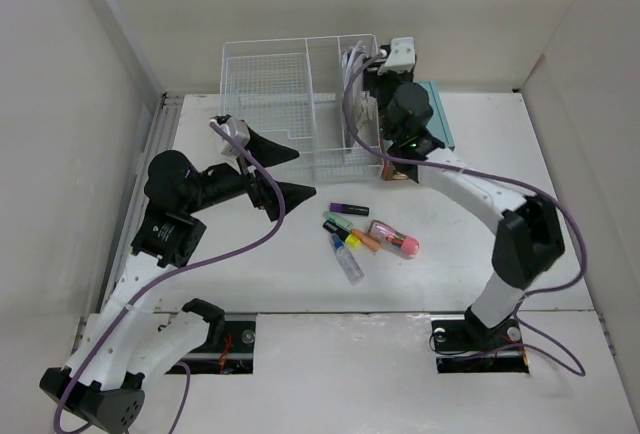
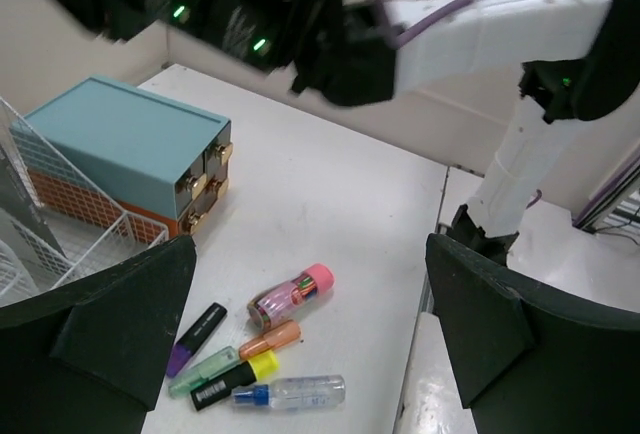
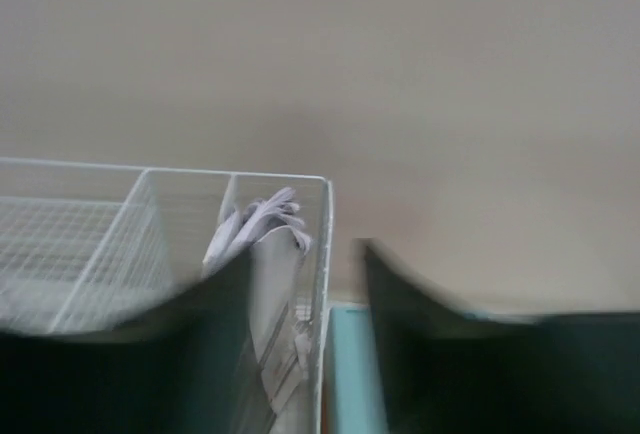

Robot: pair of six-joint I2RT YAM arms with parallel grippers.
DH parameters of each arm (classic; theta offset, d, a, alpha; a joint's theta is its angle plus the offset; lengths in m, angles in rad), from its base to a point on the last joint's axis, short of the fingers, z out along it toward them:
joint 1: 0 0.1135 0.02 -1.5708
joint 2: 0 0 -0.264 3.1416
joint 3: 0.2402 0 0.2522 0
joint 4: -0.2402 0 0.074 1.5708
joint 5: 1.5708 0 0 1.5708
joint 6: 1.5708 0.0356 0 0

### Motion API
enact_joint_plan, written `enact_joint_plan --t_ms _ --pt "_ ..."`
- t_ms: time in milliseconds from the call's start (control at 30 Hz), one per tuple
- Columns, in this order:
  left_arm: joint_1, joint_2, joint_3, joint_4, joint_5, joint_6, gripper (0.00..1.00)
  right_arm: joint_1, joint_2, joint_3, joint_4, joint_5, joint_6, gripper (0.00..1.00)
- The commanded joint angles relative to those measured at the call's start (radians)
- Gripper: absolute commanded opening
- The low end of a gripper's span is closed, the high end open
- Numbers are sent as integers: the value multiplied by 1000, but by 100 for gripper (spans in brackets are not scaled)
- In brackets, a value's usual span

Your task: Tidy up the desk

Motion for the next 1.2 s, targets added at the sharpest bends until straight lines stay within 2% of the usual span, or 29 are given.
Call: enact_joint_plan --t_ms 0,33,67,100,133,167,200,233,267,300,333,367,400,500,533,567,633,733,800,900,1167 --pt "3 -30 -30 70 -35 -59 99 -35 -138 88 -434 -172 97 1" --pt "3 -30 -39 70 -64 -69 96 -68 -167 100 -528 -287 161 0" --pt "3 -30 -50 70 -122 -69 70 -105 -226 91 -591 -507 192 0" --pt "3 -30 -68 70 -150 -82 50 -183 -256 71 -654 -590 232 0" --pt "3 -30 -69 45 -179 -98 21 -229 -283 50 -678 -659 309 0" --pt "3 -30 -82 30 -255 -110 0 -324 -329 7 -708 -853 325 0" --pt "3 -30 -82 30 -289 -110 0 -372 -346 -10 -722 -952 326 0" --pt "-10 -44 -117 21 -328 -121 0 -412 -356 -20 -756 -1030 326 8" --pt "-34 -65 -136 20 -378 -139 0 -440 -356 -3 -805 -1090 309 37" --pt "-45 -79 -156 20 -479 -154 0 -458 -356 -3 -872 -1159 274 72" --pt "-45 -91 -203 20 -513 -173 0 -472 -369 -3 -958 -1178 254 100" --pt "-54 -111 -226 36 -543 -190 0 -472 -388 -26 -981 -1178 215 100" --pt "-63 -111 -240 24 -629 -243 0 -472 -455 -112 -982 -1168 215 100" --pt "-117 -111 -306 39 -699 -291 0 -419 -578 -274 -934 -1086 227 100" --pt "-137 -99 -322 54 -715 -324 4 -385 -596 -308 -934 -1066 249 100" --pt "-157 -99 -338 71 -730 -334 13 -370 -615 -343 -896 -1053 285 90" --pt "-210 -78 -388 114 -780 -354 24 -343 -649 -444 -865 -1016 400 81" --pt "-253 -67 -441 174 -802 -377 38 -343 -649 -507 -817 -964 486 73" --pt "-264 -58 -464 194 -811 -377 46 -395 -603 -507 -776 -930 537 71" --pt "-275 -48 -473 230 -811 -377 54 -435 -531 -532 -712 -959 628 71" --pt "-275 -58 -503 261 -830 -386 67 -466 -382 -544 -620 -957 683 71"
